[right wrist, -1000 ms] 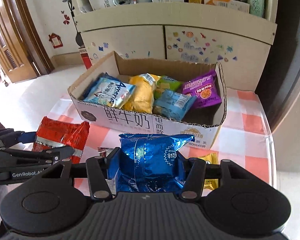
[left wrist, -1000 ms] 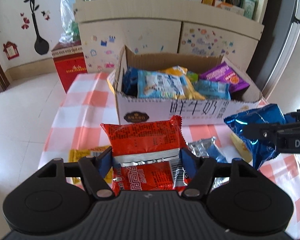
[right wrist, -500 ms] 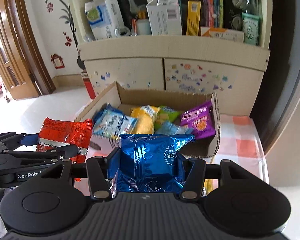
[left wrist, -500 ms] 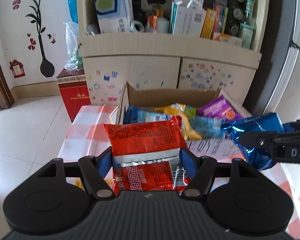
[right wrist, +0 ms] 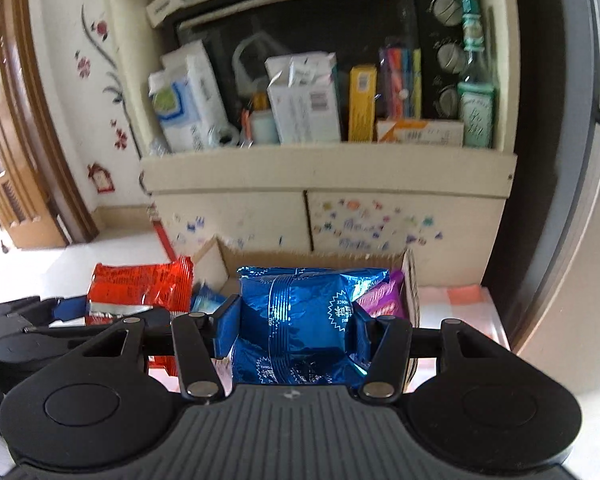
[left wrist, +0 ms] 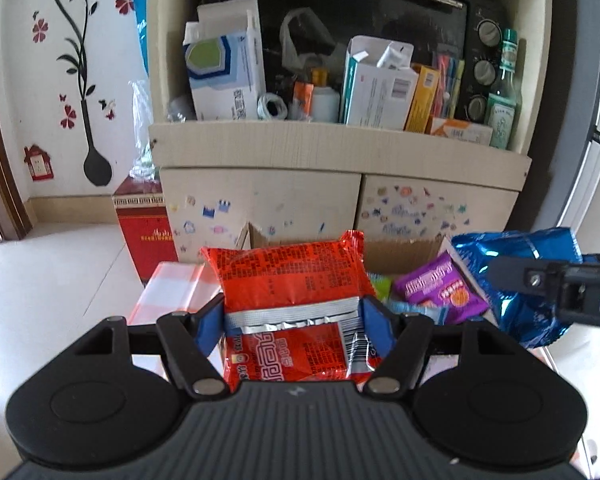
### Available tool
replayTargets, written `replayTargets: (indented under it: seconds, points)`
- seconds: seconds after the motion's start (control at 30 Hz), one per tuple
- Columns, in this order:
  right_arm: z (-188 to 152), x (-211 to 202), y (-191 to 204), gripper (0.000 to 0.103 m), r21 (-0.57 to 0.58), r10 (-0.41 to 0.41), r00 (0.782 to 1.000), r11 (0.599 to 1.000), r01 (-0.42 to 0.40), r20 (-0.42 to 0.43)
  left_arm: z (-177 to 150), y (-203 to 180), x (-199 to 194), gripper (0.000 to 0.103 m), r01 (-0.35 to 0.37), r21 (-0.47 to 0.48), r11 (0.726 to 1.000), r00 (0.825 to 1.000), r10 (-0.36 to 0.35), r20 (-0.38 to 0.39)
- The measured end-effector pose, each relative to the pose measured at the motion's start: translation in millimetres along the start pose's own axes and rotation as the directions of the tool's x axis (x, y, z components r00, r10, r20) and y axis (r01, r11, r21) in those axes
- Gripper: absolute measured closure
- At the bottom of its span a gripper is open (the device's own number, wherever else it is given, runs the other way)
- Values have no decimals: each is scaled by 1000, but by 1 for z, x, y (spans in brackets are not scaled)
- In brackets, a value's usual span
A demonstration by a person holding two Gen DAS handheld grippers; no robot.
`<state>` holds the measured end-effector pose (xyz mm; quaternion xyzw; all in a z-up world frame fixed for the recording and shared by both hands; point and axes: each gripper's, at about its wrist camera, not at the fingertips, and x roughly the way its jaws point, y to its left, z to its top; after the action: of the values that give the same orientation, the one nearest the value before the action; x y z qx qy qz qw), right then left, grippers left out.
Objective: Organize snacks
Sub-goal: 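Lift both held packets and carry them over the cardboard box, then open both tools to drop the packets into the box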
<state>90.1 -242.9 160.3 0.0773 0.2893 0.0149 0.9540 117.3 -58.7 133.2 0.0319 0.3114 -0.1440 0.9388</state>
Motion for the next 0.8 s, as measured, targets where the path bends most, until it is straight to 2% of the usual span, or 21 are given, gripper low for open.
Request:
replayTargets:
  seconds: [0.27,0.43,0.6,0.67,0.7,0.73,0.8]
  points:
    - [10,11,-9,42,52,-58,997,997,55,50,20,1,24,33,6,-58,998,1000,-5,24]
    - [13,26,-12,42,89,-76,995,993,71,57,27,3,46,33,24,-89,996,1000,-23,8]
    - [12,45,-23,42,201,-84,994,977,70,62,31,2,68,33,51,-115,992,999,-52,-6]
    - [9,51,-27,39,238,-97,992,968,76,78,33,0,77,31,65,-104,992,998,-64,17]
    - [8,53,-29,31,252,-104,992,964,82,76,32,-1,80,23,57,-96,994,998,-55,21]
    - [7,54,-31,23,262,-110,991,961,87,72,31,-2,83,19,41,-93,995,999,-39,16]
    - [8,54,-32,19,271,-107,991,959,83,74,30,0,84,16,28,-104,994,1000,-27,11]
